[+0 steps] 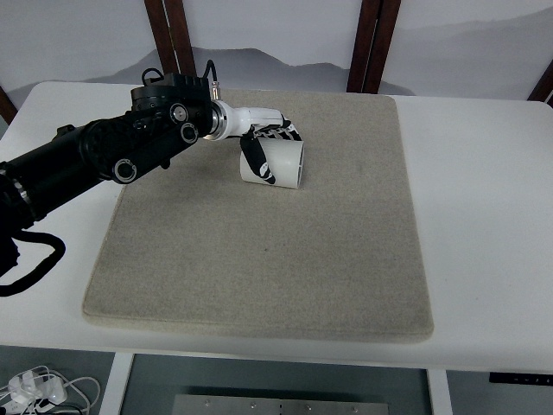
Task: Flip white cup upright
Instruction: 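Lower the left hand and wrap its fingers around the cup, then lift the cup with the left hand and rotate it opening-up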
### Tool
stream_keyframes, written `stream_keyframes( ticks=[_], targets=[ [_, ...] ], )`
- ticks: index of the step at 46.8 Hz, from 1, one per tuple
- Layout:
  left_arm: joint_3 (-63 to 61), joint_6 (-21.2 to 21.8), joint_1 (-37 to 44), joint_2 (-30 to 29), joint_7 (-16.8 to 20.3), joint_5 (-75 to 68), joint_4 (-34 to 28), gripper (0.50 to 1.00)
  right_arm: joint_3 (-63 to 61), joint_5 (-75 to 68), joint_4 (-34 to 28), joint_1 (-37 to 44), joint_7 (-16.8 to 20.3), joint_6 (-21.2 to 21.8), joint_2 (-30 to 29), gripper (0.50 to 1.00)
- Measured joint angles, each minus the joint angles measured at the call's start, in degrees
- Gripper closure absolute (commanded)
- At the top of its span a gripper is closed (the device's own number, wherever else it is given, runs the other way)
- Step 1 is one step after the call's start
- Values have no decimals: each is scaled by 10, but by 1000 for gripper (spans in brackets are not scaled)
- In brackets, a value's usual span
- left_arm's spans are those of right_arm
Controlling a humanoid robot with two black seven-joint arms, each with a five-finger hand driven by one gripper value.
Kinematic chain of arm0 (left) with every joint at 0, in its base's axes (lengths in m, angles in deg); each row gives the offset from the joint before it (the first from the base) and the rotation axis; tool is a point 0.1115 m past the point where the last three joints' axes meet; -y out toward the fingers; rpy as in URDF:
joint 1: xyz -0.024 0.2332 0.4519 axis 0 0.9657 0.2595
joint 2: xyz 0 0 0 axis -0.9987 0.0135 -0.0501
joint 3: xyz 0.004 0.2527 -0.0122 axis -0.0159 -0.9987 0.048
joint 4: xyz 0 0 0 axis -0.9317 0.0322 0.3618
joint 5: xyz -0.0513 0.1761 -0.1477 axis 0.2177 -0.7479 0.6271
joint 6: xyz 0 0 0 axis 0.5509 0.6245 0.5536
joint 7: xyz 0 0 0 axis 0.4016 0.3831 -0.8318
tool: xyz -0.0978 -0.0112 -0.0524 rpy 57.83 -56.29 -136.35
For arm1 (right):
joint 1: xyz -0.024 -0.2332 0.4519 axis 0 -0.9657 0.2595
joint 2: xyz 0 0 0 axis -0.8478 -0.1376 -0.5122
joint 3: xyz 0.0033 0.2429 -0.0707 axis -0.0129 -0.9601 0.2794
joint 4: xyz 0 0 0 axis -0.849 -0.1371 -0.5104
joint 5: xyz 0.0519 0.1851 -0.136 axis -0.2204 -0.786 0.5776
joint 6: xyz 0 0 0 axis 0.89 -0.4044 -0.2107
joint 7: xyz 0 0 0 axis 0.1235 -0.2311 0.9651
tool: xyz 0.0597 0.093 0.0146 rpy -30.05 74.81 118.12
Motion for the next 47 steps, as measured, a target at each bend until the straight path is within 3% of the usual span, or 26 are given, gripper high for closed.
stream_keyframes(
  ticks=[3, 8, 32, 47],
  targets=[
    [-2, 1, 0, 0, 0, -2, 0, 774, 0, 0, 0, 0, 0, 0, 0, 548],
    [-2, 3, 0, 0, 0, -2, 0, 943, 0, 0, 0, 0, 0, 0, 0, 548],
    [30, 21, -1, -2, 26, 31, -13, 975, 0, -1, 0, 0, 0, 0, 0, 548],
    [40, 47, 3, -4, 52, 193, -44, 977, 0, -1, 0, 0, 0, 0, 0, 548]
  ],
)
